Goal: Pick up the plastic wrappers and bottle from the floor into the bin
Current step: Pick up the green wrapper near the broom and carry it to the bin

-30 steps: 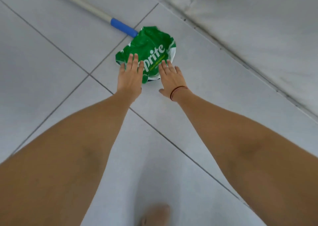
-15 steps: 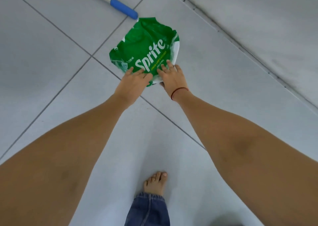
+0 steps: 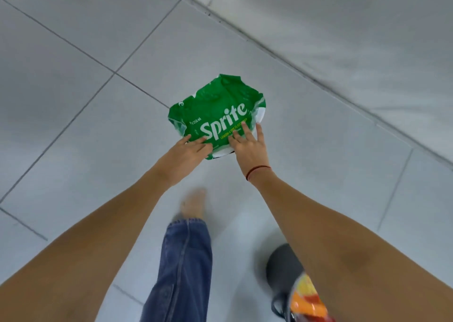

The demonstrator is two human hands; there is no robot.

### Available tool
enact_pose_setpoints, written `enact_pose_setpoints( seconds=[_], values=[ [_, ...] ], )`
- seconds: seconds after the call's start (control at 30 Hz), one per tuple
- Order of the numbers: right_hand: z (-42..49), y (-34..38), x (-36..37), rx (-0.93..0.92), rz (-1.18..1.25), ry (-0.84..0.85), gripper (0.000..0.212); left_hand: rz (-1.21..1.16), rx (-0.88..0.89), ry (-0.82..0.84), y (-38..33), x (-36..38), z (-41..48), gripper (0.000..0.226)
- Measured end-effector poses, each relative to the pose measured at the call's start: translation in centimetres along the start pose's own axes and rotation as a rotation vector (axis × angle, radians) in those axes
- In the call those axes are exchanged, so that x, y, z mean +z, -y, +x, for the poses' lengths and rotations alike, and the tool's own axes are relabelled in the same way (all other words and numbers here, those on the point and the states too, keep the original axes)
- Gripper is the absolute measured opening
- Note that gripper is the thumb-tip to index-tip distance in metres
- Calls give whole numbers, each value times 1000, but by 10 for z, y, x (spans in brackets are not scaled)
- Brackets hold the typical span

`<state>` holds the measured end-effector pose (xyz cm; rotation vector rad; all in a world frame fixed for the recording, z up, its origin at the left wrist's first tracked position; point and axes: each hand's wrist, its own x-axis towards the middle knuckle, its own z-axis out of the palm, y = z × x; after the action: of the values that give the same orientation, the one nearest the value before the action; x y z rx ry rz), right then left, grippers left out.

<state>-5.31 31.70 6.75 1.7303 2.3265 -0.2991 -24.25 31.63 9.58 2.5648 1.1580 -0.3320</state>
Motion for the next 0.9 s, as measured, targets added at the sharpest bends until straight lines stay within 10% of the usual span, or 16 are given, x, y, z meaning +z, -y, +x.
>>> enact_pose_setpoints(
  seconds=[0.57, 0.9],
  values=[
    [-469, -26, 116, 400, 113, -127, 43, 30, 453, 108, -354, 119, -126, 36],
    [-467, -38, 214, 611, 467, 171, 42, 28, 328, 525, -398, 169, -63, 58]
  ],
)
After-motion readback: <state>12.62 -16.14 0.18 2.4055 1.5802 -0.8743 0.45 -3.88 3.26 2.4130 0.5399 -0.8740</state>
